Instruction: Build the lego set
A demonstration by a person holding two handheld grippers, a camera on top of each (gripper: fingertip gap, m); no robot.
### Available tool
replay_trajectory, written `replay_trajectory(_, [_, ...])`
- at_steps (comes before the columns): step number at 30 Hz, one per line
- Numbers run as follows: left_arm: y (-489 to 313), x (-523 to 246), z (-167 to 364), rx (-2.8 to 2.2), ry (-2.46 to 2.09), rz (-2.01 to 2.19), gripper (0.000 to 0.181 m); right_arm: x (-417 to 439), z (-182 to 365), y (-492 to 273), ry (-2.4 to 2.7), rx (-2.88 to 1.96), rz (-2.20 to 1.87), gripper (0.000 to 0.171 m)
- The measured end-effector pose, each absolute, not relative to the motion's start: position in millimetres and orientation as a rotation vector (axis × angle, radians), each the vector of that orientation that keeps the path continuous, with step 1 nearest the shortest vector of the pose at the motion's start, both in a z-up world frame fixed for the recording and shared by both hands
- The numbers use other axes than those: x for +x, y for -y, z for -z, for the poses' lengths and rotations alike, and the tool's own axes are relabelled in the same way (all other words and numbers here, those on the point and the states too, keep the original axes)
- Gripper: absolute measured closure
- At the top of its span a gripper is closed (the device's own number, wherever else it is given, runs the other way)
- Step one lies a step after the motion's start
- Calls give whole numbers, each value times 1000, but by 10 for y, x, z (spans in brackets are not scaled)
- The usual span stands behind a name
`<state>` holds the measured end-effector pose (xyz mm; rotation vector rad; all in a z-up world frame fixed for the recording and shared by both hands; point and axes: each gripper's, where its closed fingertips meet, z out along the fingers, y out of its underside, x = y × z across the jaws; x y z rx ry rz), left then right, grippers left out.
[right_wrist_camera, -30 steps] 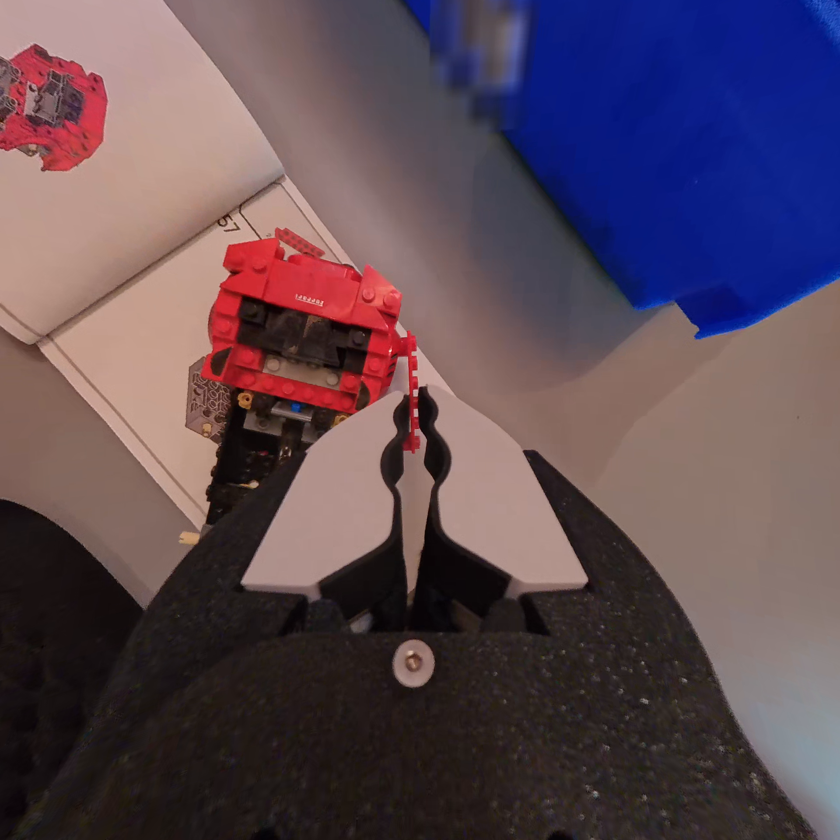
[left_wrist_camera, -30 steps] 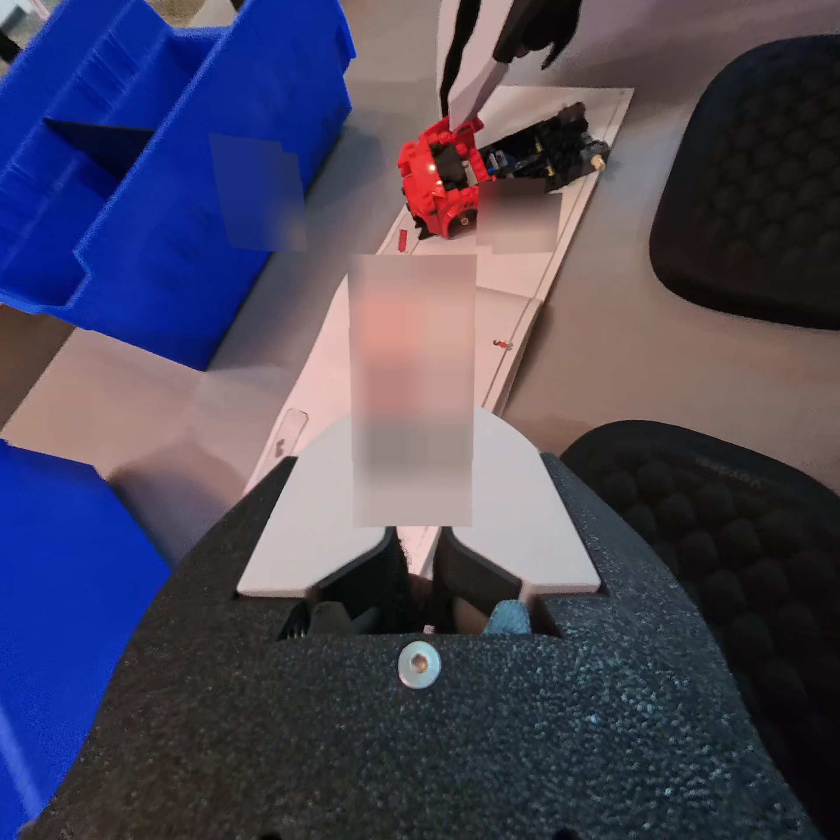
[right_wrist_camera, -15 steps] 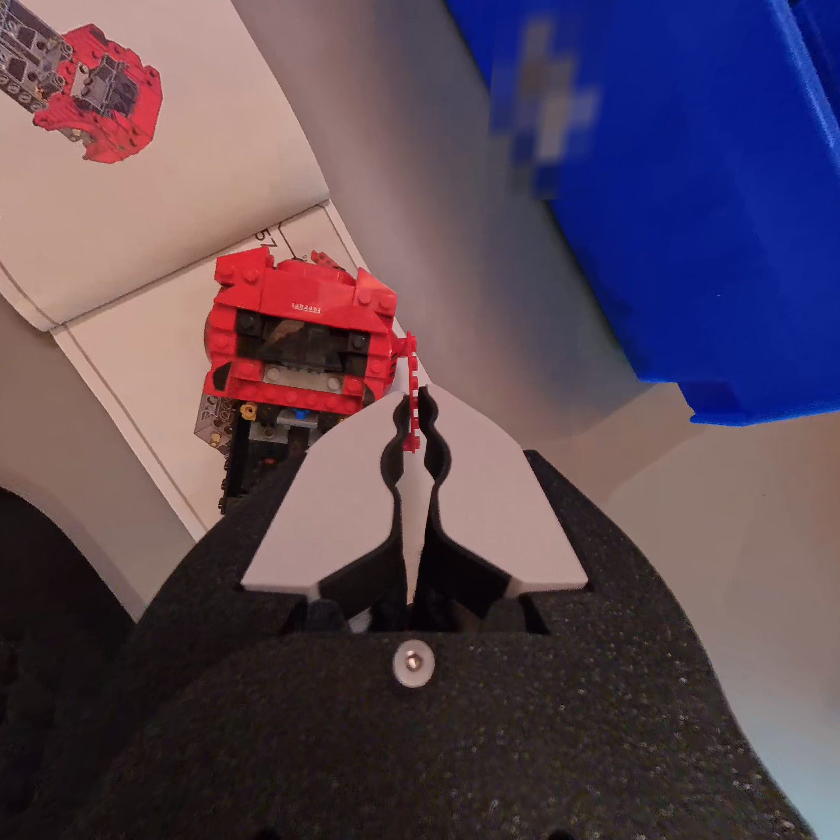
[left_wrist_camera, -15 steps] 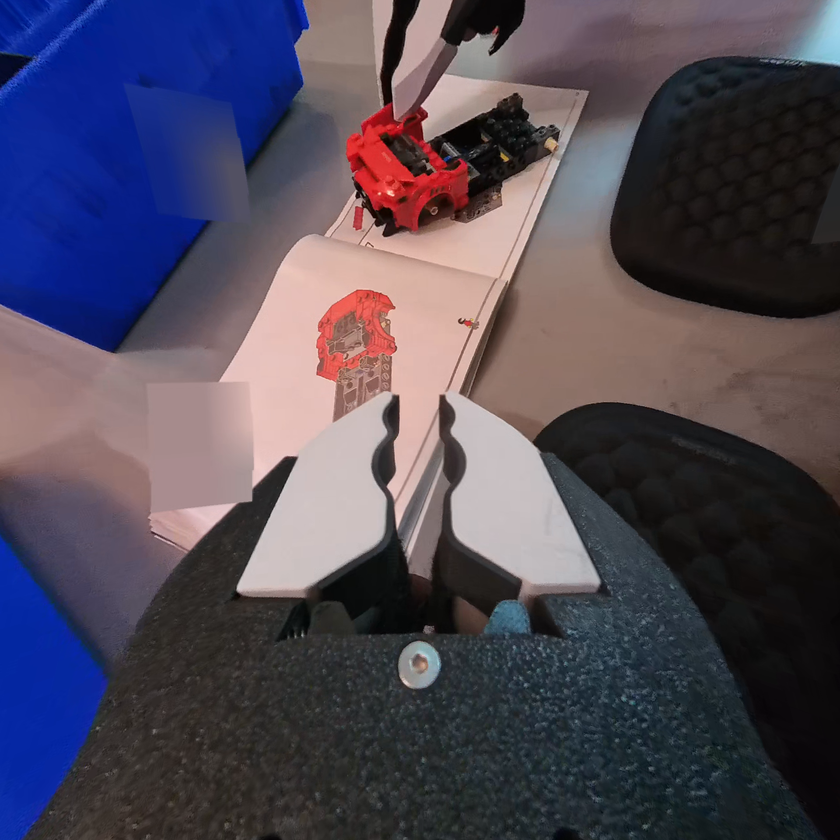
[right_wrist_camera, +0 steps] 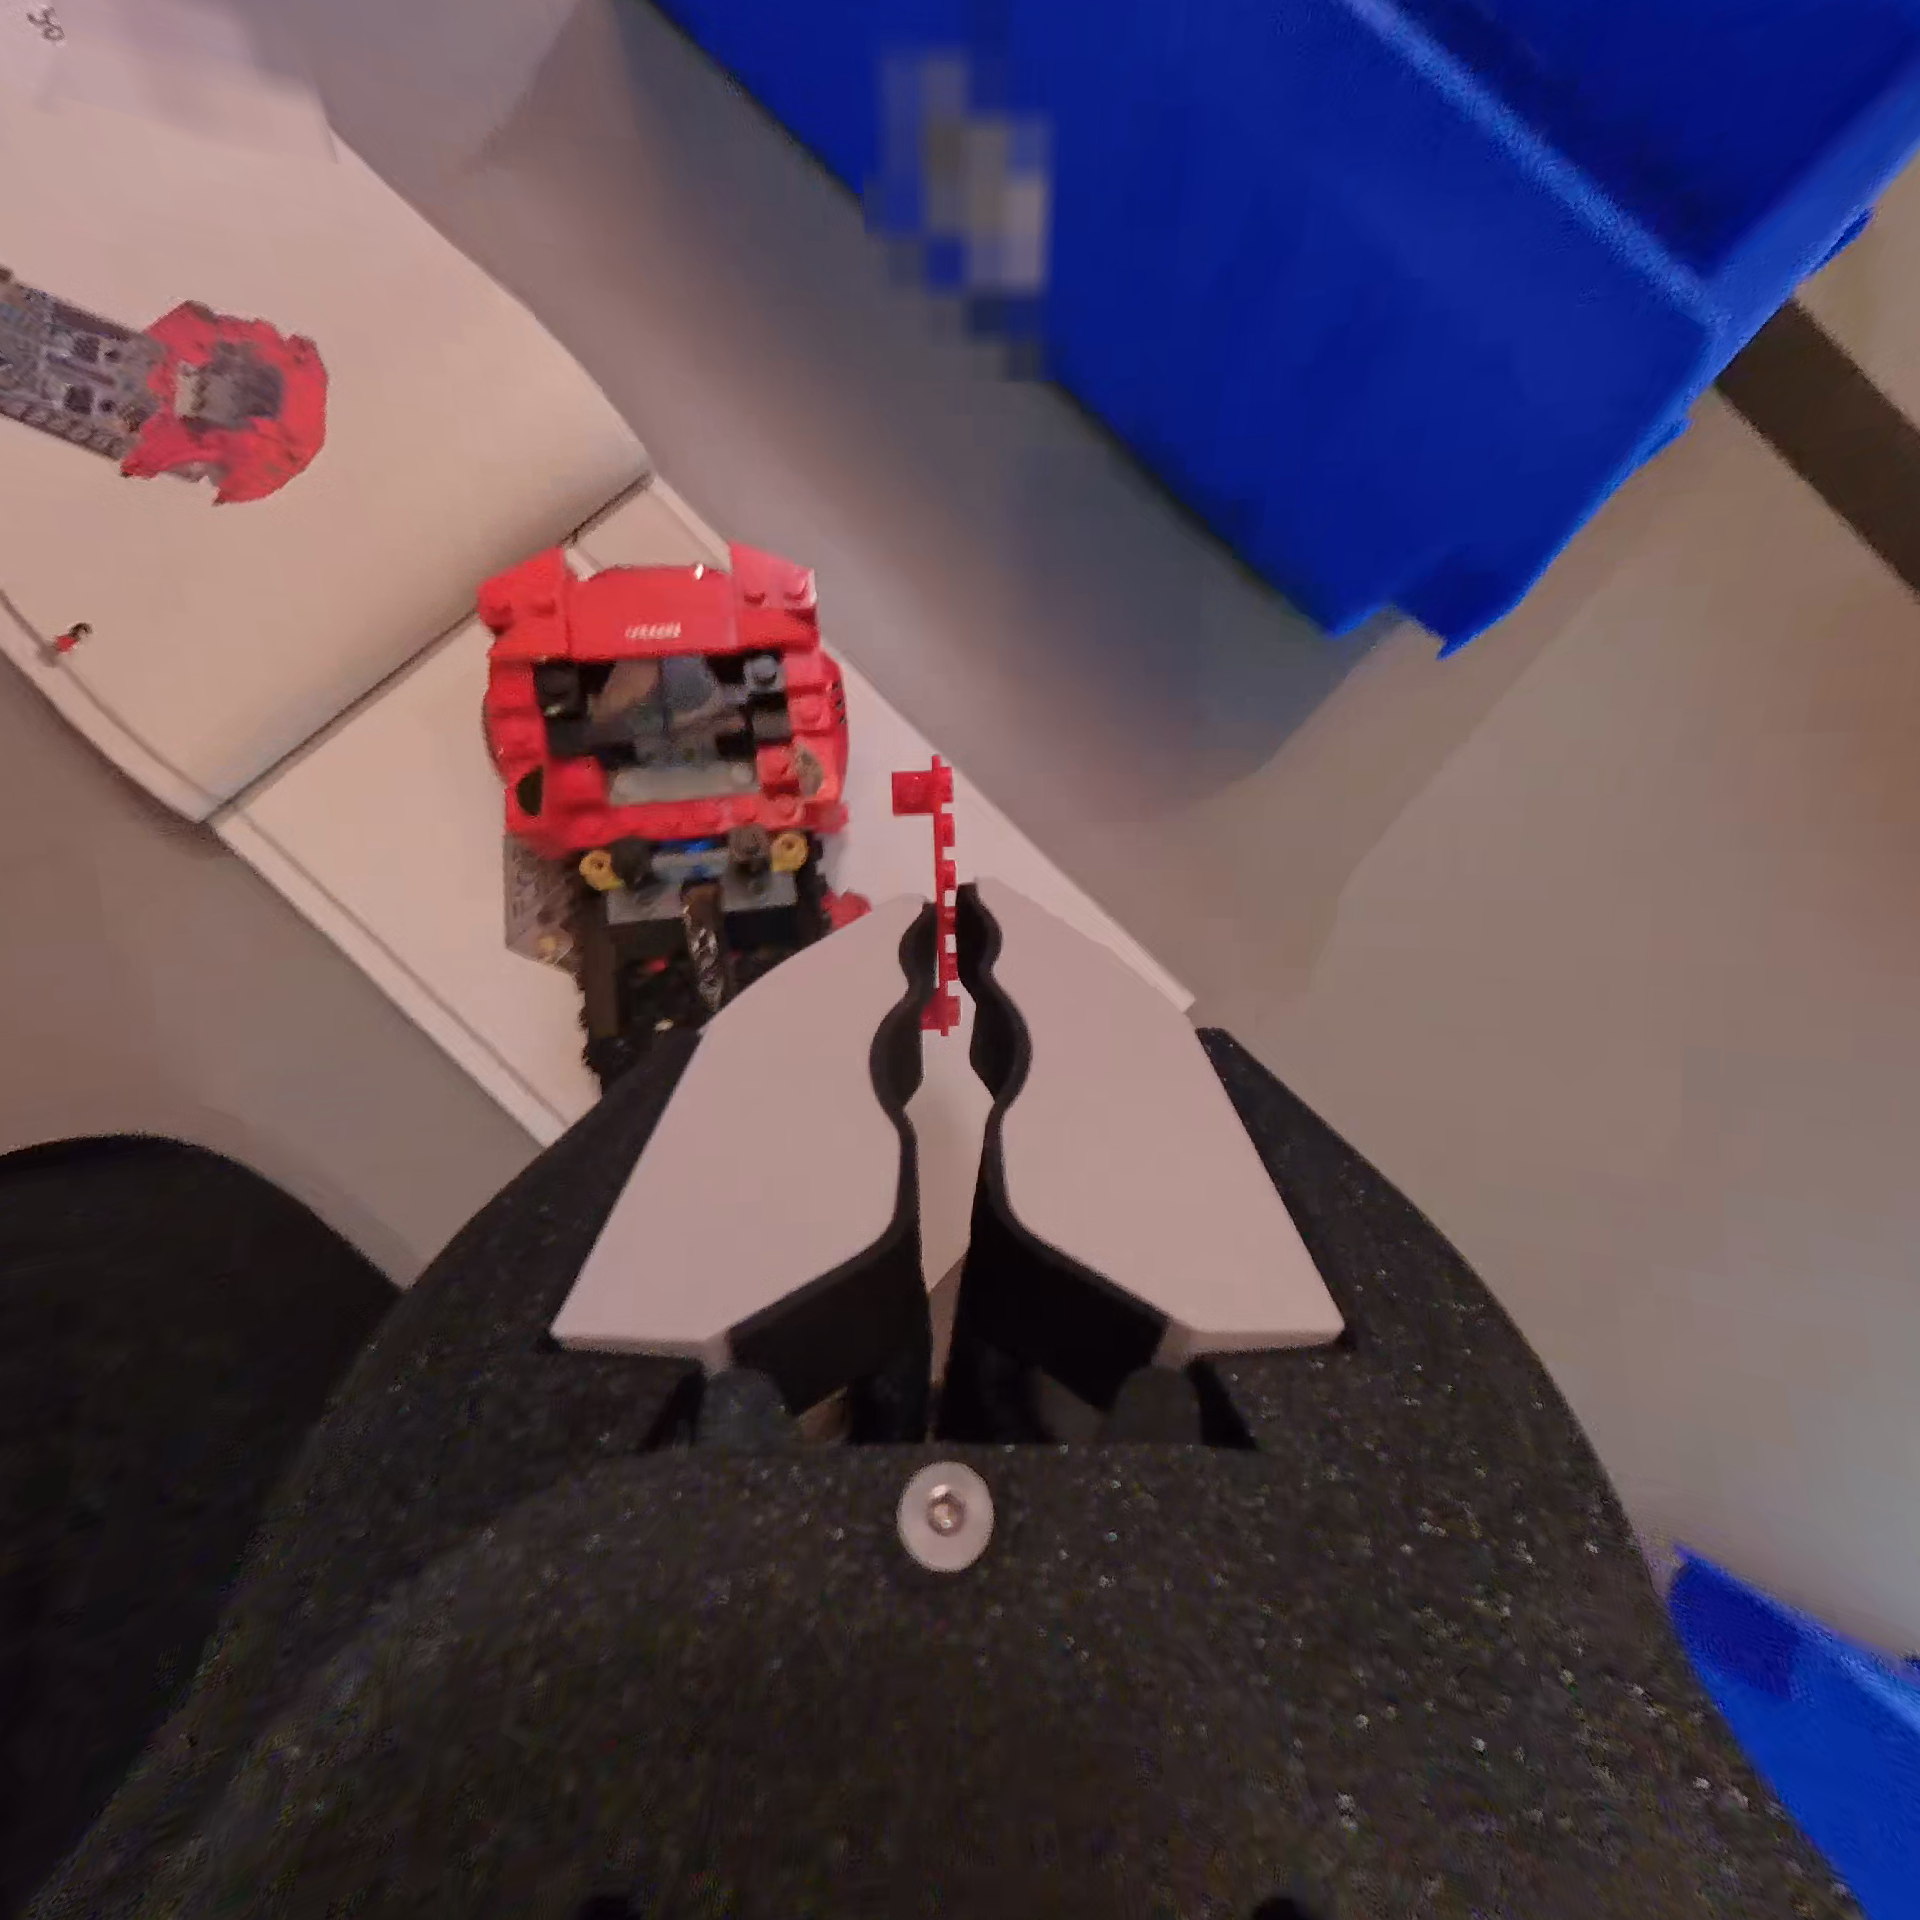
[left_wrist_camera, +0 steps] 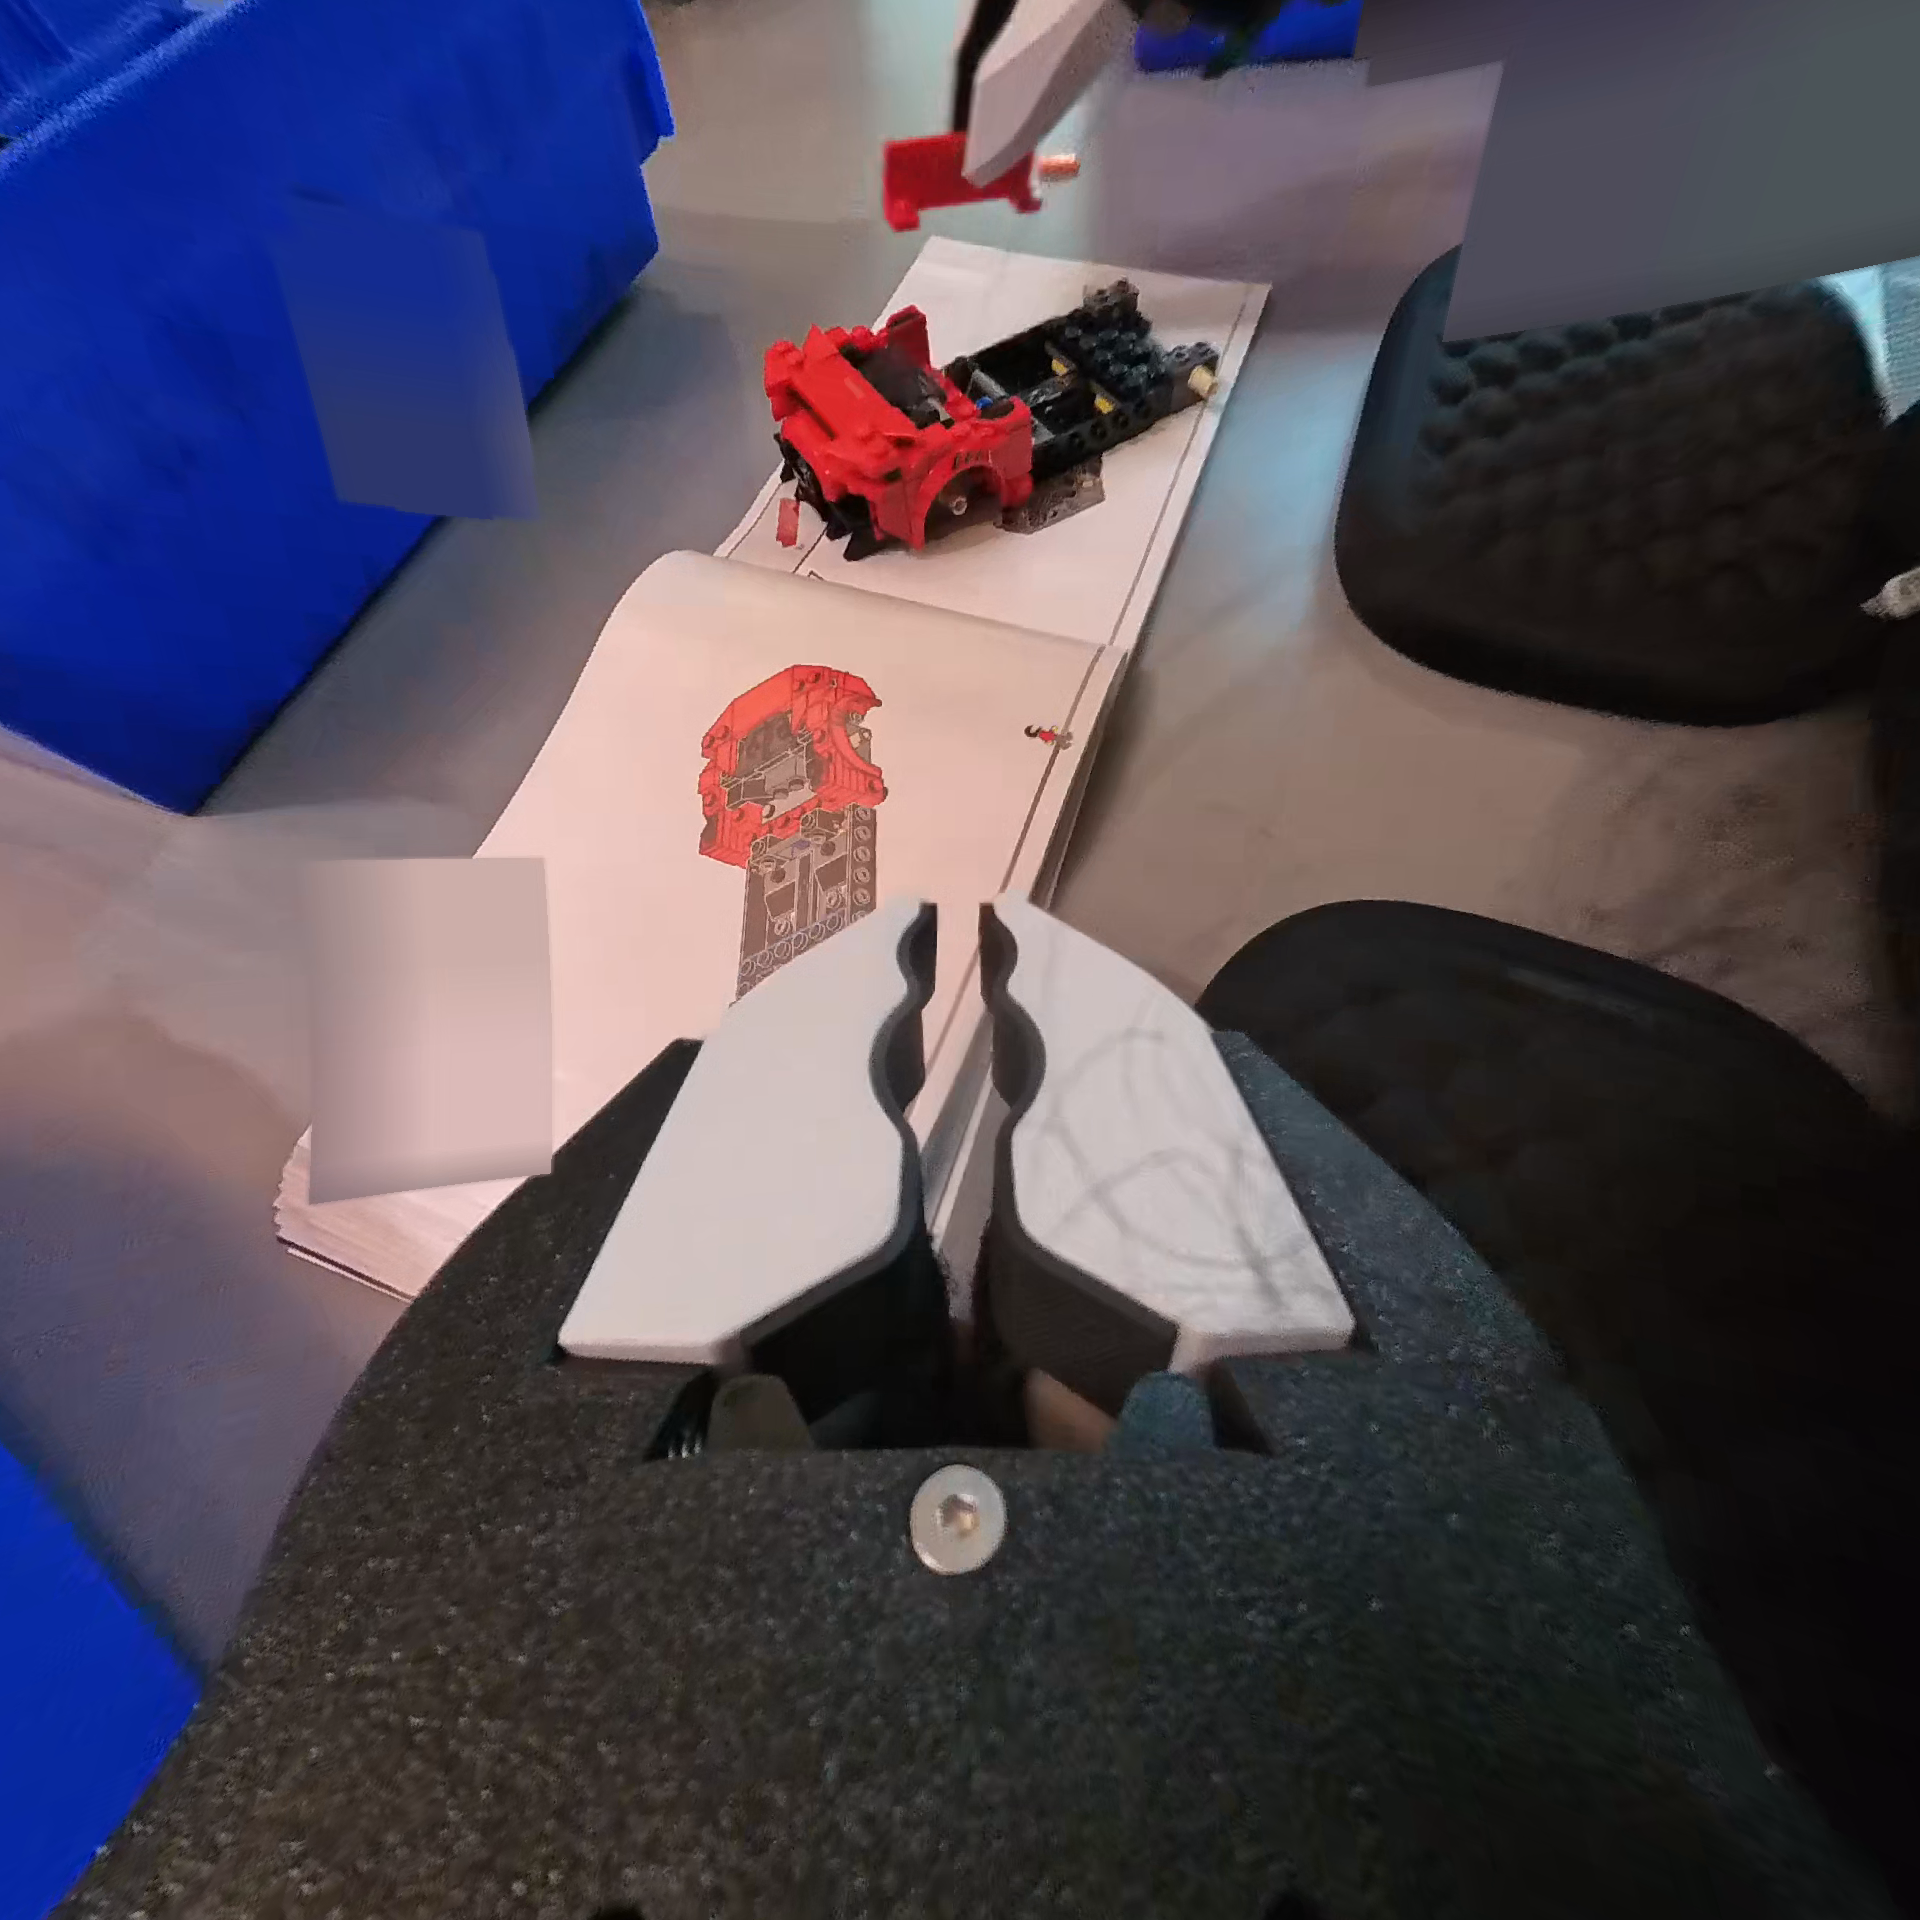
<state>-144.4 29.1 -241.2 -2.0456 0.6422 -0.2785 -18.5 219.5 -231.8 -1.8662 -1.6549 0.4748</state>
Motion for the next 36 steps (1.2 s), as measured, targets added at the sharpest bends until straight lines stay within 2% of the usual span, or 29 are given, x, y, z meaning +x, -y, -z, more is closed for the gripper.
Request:
replay_trajectory(7, [-373, -1184, 2373, -1999, -798, 313, 172, 263, 2487, -2062, 1662, -1957, -507, 168])
replay_trajectory(13, [-631, -859, 2351, -1997, -1031, 173, 168, 376, 2427, -1407, 1937, -1796, -802, 168])
replay_trajectory(16, [-788, -735, 2431, -2012, -1104, 84, 168, 330, 2598, -1175, 2046, -1803, -766, 168])
replay_trajectory(23, [-949, -636, 2690, -2088, -1195, -9, 169, 273, 2691, -1348, 1947, -1873, -682, 167])
replay_trajectory(24, [-940, -640, 2727, -2111, -1207, -5, 173, 272, 2683, -1364, 1943, -1872, -679, 167])
replay_trajectory(28, [-896, -604, 2761, -2157, -1179, 95, 181, 251, 2622, -1490, 1894, -1882, -660, 168])
replay_trajectory(36, [-838, -607, 2765, -2178, -1119, 220, 181, 215, 2578, -1753, 1876, -1894, -576, 167])
